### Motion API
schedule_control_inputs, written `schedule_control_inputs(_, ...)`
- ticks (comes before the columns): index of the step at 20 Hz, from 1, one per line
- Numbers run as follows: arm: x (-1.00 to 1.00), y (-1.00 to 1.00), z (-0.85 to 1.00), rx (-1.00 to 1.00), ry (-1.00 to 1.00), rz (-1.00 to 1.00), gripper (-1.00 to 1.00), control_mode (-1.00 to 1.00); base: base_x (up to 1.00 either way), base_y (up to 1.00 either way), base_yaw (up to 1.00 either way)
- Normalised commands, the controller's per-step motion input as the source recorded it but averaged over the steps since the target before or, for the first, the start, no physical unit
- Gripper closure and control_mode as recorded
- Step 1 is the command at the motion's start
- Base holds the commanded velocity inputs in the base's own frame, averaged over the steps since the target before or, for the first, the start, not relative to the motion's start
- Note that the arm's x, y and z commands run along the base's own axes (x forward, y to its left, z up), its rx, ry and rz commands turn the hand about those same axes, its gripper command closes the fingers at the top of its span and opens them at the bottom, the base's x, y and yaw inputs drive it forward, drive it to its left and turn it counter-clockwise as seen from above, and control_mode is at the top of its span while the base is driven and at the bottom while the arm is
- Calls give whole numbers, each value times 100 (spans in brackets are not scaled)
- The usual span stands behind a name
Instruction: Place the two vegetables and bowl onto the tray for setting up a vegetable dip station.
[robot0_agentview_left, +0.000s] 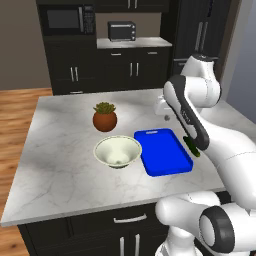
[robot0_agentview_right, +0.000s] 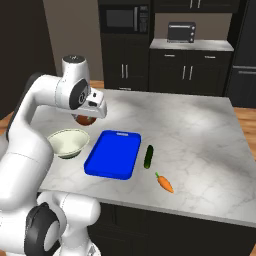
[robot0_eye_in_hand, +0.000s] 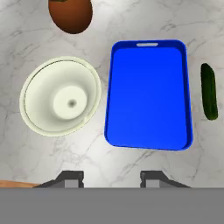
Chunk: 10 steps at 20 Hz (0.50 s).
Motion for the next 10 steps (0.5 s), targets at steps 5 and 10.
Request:
schedule_control_inputs(5, 0, 0, 0, 0, 6, 0, -100, -100, 0, 0, 0)
schedule_control_inputs(10, 0, 0, -1, 1, 6, 0, -100, -100, 0, 0, 0)
